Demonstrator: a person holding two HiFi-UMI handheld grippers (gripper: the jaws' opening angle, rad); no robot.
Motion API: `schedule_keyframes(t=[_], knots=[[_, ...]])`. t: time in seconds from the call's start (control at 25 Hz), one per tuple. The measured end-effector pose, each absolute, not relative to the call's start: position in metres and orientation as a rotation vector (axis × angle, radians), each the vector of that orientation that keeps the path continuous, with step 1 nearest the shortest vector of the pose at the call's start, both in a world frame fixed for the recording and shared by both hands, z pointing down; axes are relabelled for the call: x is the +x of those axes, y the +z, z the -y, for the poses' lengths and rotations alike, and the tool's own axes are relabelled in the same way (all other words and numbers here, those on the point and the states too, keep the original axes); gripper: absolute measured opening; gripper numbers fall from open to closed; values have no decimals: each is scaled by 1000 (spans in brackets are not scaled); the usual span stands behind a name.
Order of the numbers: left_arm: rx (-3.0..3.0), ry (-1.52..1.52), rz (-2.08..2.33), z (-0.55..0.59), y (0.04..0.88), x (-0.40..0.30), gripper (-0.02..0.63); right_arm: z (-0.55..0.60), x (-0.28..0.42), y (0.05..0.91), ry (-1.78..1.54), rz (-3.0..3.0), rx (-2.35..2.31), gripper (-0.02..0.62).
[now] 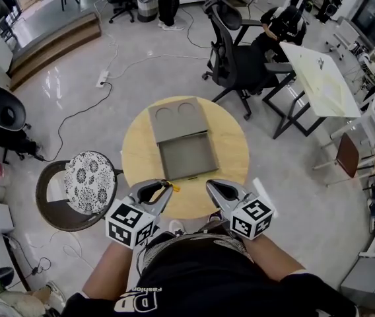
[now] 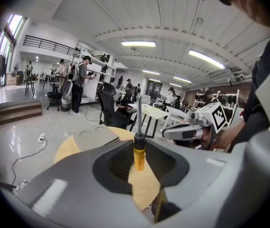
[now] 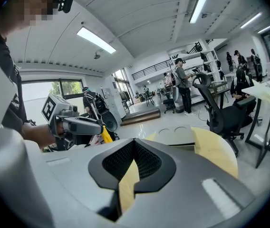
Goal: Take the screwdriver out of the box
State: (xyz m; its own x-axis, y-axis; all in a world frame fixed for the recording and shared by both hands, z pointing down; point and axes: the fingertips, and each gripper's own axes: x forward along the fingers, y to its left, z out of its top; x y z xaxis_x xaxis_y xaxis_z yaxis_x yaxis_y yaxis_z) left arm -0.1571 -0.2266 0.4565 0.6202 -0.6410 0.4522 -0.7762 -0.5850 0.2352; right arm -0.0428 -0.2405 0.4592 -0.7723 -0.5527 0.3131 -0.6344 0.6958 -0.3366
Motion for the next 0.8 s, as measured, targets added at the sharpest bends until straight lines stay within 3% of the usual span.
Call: schedule_keyframes(t=[0.8], knots=[[2408, 458, 1130, 228, 464, -154, 140, 236, -39, 463, 658, 2714, 960, 0]])
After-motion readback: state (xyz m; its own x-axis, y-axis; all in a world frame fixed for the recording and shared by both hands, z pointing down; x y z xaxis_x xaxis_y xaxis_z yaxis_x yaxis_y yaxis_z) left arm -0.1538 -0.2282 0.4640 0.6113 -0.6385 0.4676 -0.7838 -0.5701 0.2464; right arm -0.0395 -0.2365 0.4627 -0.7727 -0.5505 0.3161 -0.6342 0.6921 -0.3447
